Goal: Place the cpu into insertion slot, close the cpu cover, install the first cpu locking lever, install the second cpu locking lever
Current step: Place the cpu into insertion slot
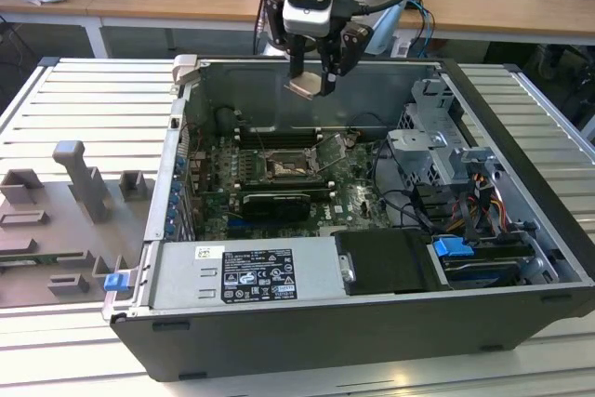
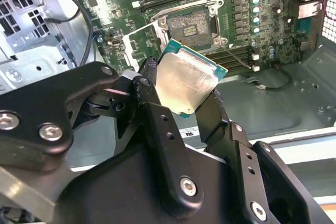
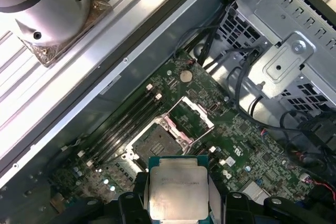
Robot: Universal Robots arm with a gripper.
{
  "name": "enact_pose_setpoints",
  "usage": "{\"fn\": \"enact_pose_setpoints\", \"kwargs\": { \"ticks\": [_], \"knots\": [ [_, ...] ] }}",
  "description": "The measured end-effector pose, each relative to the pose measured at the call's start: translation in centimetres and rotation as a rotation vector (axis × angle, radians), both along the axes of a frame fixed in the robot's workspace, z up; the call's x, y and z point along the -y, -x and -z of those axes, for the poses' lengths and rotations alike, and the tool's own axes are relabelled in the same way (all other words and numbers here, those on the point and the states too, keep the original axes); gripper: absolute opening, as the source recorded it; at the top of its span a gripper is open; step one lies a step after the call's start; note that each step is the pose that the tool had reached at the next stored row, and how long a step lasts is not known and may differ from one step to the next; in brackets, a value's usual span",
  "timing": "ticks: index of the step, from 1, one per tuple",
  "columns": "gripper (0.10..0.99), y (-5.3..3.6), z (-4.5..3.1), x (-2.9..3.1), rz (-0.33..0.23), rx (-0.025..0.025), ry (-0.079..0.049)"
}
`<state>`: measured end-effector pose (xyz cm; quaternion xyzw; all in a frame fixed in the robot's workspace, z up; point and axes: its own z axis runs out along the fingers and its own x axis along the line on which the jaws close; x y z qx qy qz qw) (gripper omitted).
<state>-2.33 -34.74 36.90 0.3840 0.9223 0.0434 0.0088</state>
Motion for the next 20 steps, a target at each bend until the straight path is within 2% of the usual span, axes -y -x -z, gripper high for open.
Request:
{"fn": "enact_pose_setpoints", "kwargs": {
  "ticks": [9, 20],
  "knots": [
    [0.537, 0.00, 0.10, 0.00, 0.068, 0.0000, 0.000],
    [0.537, 0.00, 0.17, 0.00, 0.124, 0.0000, 0.000]
  ]
}}
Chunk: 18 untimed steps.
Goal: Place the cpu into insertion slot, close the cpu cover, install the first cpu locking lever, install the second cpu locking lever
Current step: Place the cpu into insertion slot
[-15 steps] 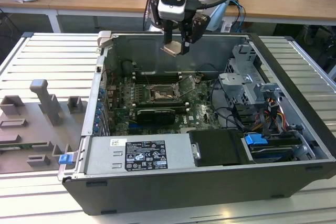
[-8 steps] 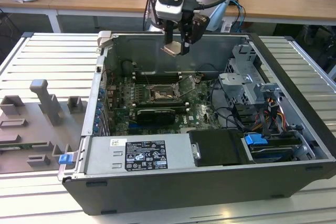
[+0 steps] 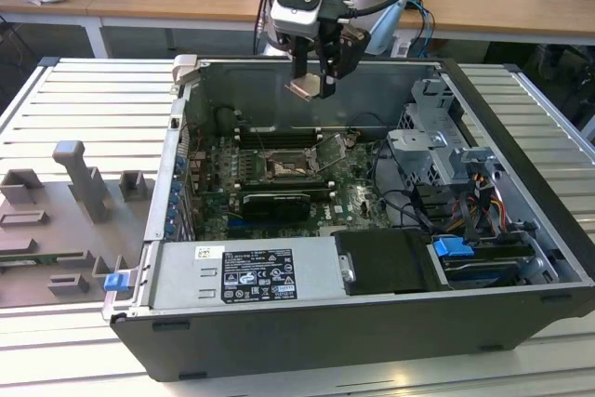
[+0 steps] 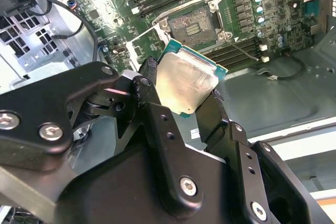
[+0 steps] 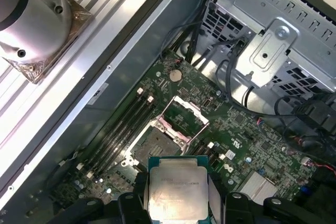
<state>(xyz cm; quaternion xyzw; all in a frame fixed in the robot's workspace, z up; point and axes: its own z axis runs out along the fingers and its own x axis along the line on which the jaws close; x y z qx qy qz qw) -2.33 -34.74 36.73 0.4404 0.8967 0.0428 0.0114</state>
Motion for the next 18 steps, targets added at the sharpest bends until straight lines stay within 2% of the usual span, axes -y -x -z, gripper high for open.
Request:
{"fn": "enact_pose_setpoints", "kwargs": {
  "ticks": [18],
  "knots": [
    [0.537, 0.00, 0.19, 0.00, 0.093, 0.0000, 0.000]
  ]
}}
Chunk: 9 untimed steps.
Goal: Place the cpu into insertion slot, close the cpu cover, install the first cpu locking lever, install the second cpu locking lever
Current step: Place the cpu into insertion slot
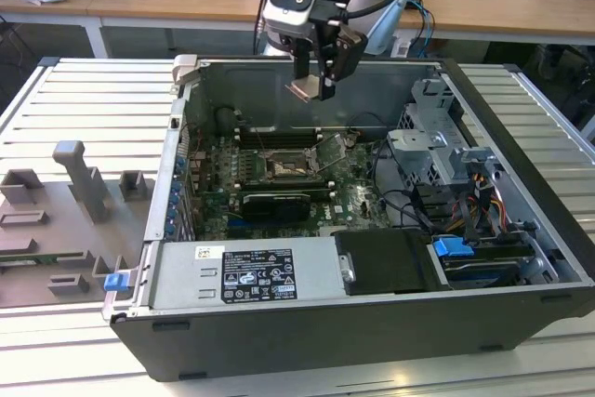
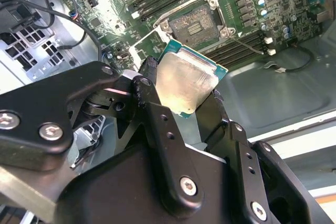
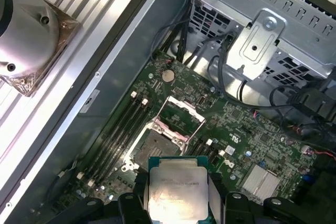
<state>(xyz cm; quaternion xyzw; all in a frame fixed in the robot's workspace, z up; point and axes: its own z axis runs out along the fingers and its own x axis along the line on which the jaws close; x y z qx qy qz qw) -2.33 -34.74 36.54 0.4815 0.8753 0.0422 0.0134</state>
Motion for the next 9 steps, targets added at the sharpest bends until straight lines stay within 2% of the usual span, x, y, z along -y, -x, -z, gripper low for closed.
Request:
{"fn": "enact_pose_setpoints", "kwargs": {
  "ticks": [9],
  "knots": [
    [0.537, 0.00, 0.14, 0.00, 0.040, 0.0001, 0.000]
  ]
}}
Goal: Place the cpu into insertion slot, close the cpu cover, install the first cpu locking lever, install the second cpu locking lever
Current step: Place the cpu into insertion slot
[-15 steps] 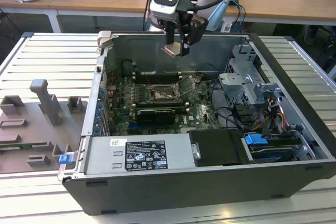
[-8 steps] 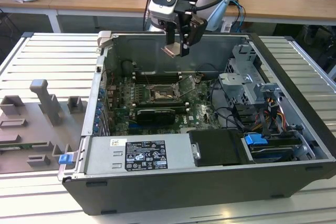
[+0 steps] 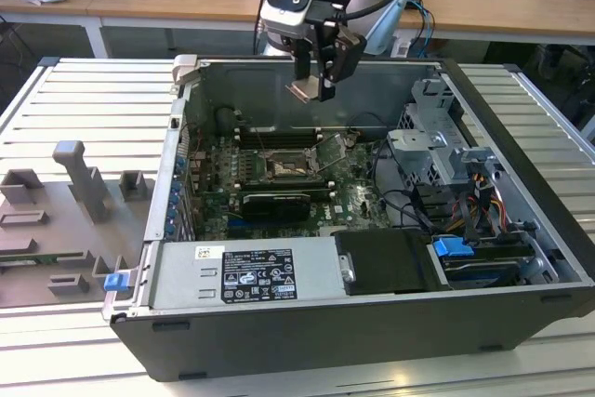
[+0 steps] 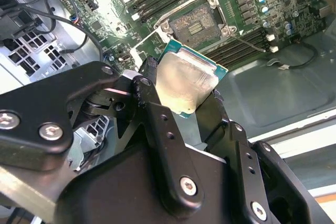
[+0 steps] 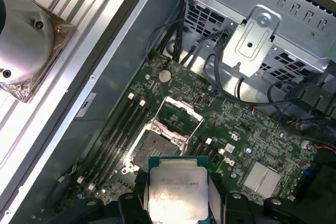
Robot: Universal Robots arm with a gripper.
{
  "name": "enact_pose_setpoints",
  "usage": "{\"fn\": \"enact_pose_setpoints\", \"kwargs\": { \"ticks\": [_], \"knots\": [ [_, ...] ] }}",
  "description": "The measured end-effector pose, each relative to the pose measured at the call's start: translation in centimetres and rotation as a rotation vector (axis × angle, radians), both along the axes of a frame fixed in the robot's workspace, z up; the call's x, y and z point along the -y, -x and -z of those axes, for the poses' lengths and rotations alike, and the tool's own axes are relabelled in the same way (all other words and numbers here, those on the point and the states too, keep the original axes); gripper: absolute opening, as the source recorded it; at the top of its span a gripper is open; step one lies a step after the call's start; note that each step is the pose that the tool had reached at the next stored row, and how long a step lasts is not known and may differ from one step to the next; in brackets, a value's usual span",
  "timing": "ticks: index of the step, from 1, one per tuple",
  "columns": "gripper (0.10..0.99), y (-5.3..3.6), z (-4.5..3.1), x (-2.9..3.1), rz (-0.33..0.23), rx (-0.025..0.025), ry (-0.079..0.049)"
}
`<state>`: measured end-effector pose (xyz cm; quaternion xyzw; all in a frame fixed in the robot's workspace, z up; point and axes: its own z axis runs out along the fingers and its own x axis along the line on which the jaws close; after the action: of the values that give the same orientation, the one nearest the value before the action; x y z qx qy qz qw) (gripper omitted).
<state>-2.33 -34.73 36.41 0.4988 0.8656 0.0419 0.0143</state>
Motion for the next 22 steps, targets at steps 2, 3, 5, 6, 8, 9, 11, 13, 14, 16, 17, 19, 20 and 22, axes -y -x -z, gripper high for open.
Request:
{"fn": "enact_pose_setpoints", "kwargs": {
  "ticks": [2, 3, 5, 6, 8, 9, 11, 13, 14, 16, 17, 19, 20, 22],
  "knots": [
    [0.537, 0.00, 0.09, 0.00, 0.020, 0.0000, 0.001],
    [0.537, 0.00, 0.13, 0.00, 0.033, 0.0000, 0.001],
    [0.537, 0.00, 0.25, 0.00, 0.068, -0.0001, 0.002],
    [0.537, 0.00, 0.29, 0.00, 0.084, -0.0001, 0.002],
    [0.537, 0.00, 0.34, 0.00, 0.099, -0.0001, 0.002],
    [0.537, 0.00, 0.37, 0.00, 0.111, -0.0001, 0.002],
    [0.537, 0.00, 0.40, 0.00, 0.124, -0.0001, 0.002],
    [0.537, 0.00, 0.45, 0.00, 0.149, -0.0001, 0.002],
    [0.537, 0.00, 0.47, 0.00, 0.158, -0.0001, 0.002],
    [0.537, 0.00, 0.51, 0.00, 0.176, -0.0002, 0.002],
    [0.537, 0.00, 0.53, 0.00, 0.185, -0.0002, 0.002],
    [0.537, 0.00, 0.57, 0.00, 0.199, -0.0002, 0.002],
    [0.537, 0.00, 0.58, 0.00, 0.206, -0.0002, 0.002],
    [0.537, 0.00, 0.63, 0.00, 0.222, -0.0002, 0.002]
  ]
}}
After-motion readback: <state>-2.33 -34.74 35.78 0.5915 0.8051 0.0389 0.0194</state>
